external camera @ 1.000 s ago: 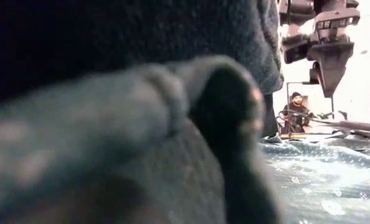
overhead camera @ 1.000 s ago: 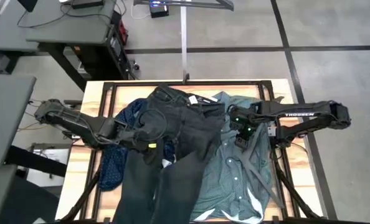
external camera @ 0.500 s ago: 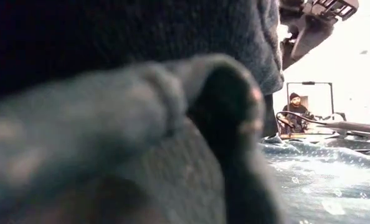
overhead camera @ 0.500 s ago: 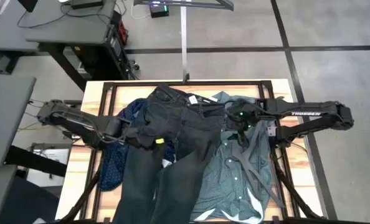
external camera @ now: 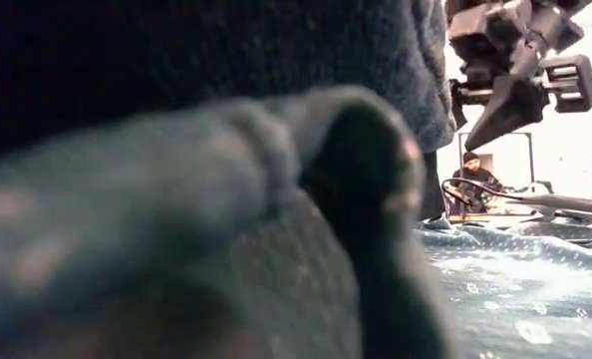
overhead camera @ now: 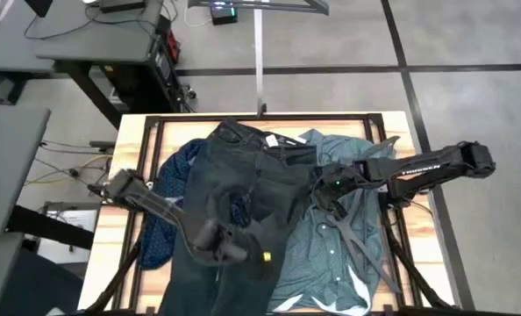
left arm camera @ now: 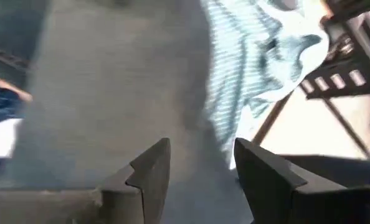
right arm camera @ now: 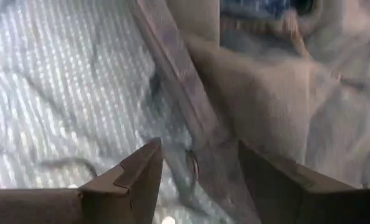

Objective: Hang clothes
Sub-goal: Hang the black pants on the rack

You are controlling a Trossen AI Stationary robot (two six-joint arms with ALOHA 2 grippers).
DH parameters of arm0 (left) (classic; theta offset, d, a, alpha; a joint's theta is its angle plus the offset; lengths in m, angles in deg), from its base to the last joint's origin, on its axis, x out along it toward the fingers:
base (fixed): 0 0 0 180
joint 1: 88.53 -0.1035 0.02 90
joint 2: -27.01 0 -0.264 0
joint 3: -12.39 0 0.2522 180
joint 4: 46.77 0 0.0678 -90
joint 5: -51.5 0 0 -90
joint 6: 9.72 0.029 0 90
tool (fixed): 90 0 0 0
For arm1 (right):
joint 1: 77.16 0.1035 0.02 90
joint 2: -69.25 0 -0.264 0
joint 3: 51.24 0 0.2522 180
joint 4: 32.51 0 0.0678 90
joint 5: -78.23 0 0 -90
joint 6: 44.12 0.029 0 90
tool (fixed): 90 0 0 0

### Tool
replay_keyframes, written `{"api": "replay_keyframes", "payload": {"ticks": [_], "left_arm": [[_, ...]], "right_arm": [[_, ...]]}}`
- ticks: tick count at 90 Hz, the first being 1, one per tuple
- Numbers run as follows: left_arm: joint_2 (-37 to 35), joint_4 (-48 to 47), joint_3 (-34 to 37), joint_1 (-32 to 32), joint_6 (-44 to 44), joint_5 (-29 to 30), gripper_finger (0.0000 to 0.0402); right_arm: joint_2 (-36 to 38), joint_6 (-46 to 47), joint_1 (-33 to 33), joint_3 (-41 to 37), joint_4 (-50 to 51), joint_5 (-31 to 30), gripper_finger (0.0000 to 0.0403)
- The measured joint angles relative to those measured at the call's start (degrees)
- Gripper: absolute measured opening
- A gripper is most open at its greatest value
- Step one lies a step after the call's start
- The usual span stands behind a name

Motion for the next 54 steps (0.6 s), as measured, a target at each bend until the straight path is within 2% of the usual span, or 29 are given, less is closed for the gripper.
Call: {"api": "replay_keyframes", "payload": {"ticks": [14, 23, 37, 54], "left_arm": [[4.5, 0.3, -5.6, 3.3, -10.0, 2.0, 0.0161], [8.5, 3.3, -7.5, 4.8, -13.0, 2.0, 0.0161], [15.1, 6.2, -12.1, 6.5, -18.7, 1.8, 0.0162], [23.9, -3.7, -24.2, 5.9, -21.2, 1.2, 0.0162]], "right_arm": [[-1.6, 3.1, 3.6, -1.2, -4.5, -3.2, 0.0195], [-4.8, 3.2, 5.8, -1.2, -6.9, -6.0, 0.0195], [-11.1, 3.2, 8.2, -1.1, -9.0, -13.4, 0.0195], [-14.8, 3.3, 8.7, -0.9, -8.8, -14.8, 0.0195]]}}
